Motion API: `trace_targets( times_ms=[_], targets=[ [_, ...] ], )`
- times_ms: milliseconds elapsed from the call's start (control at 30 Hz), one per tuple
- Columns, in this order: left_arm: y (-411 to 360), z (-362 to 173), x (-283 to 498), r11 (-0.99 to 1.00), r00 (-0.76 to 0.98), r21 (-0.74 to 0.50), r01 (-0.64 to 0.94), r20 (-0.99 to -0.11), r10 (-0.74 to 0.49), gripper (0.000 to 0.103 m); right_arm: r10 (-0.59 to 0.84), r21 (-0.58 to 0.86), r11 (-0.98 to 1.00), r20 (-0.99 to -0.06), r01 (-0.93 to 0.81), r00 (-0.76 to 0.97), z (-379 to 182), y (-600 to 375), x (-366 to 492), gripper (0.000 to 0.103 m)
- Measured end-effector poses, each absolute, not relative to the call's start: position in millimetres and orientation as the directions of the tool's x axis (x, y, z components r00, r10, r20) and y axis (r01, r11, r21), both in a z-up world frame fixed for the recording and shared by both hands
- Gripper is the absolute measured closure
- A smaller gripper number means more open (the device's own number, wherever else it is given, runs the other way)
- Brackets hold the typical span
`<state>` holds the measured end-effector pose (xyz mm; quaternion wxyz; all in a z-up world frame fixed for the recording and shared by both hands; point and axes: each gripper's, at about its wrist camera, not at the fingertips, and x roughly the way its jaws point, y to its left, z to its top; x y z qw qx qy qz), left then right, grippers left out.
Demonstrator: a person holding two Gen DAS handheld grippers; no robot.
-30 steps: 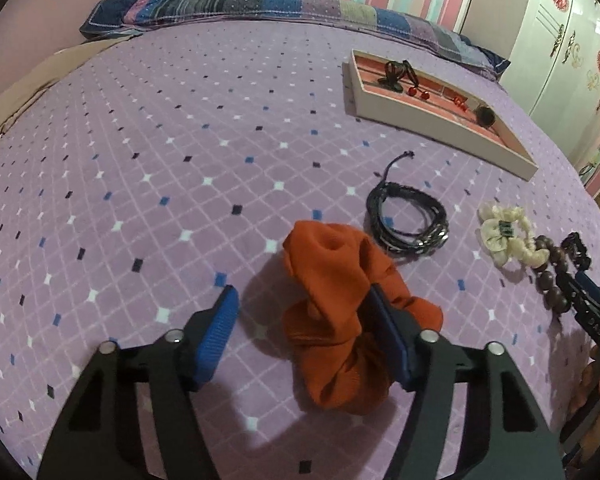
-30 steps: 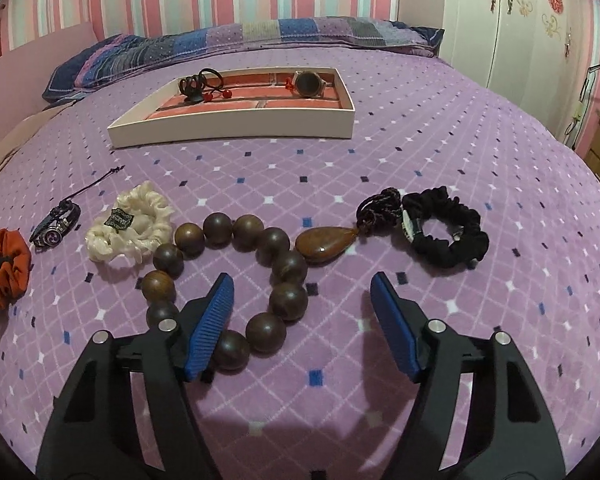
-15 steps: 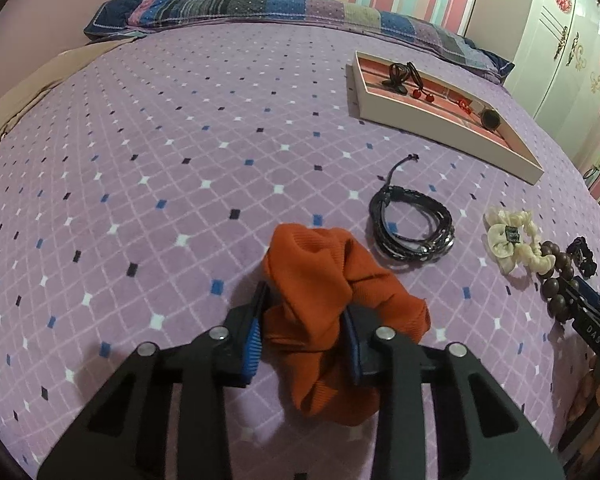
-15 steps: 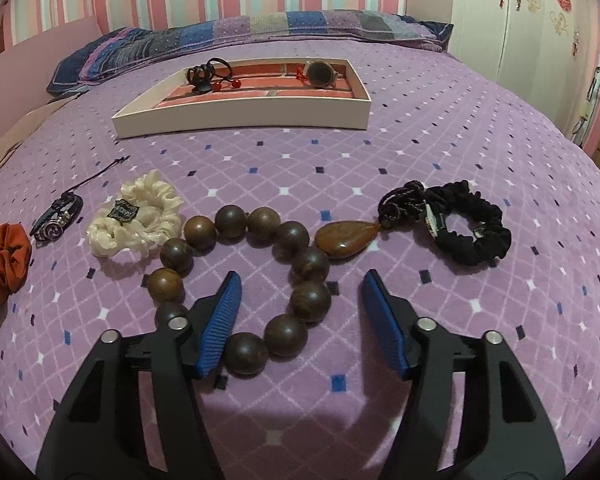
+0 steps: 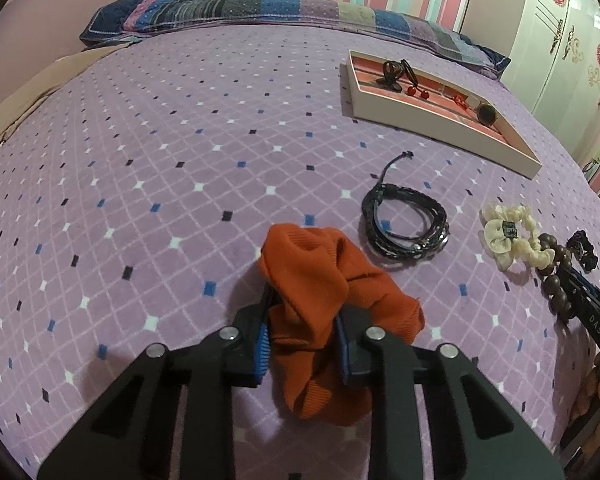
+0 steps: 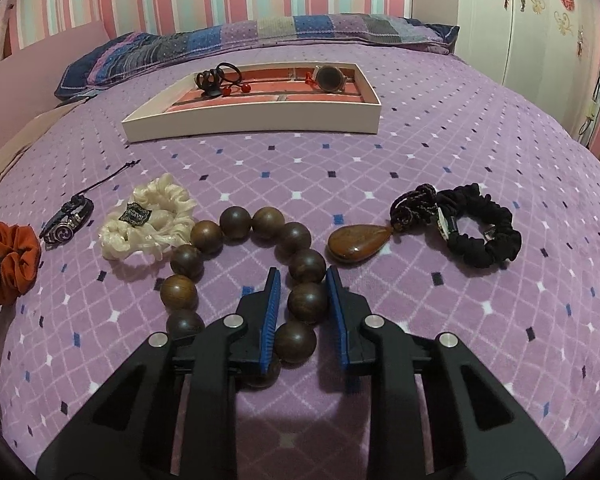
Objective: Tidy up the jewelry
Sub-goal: 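Grasp the brown bead bracelet with the right tool while the left tool grasps the orange scrunchie, then carry the bead bracelet and orange scrunchie into the brick tray with both tools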
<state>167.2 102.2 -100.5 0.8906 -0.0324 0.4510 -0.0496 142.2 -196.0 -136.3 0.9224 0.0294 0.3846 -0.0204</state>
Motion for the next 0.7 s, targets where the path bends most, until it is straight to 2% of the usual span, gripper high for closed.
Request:
trace_targets(
  times_ms=[300, 700],
  targets=[
    [98.1, -92.2, 165.5, 0.992, 0.601, -0.104, 0.069, -0.789, -0.124, 0.084, -0.012, 0.028, 0.999, -0.651, 0.041, 0.759, -118.8, -195.2, 133.9, 0.084],
    [75.2, -48.2, 174.7, 0.989, 0.663, -0.09, 0.116, -0.734, -0.144, 0.084, 0.054, 0.031, 0.999, -0.558, -0.045, 0.828, -77.2, -193.5, 146.1, 0.084]
  ],
)
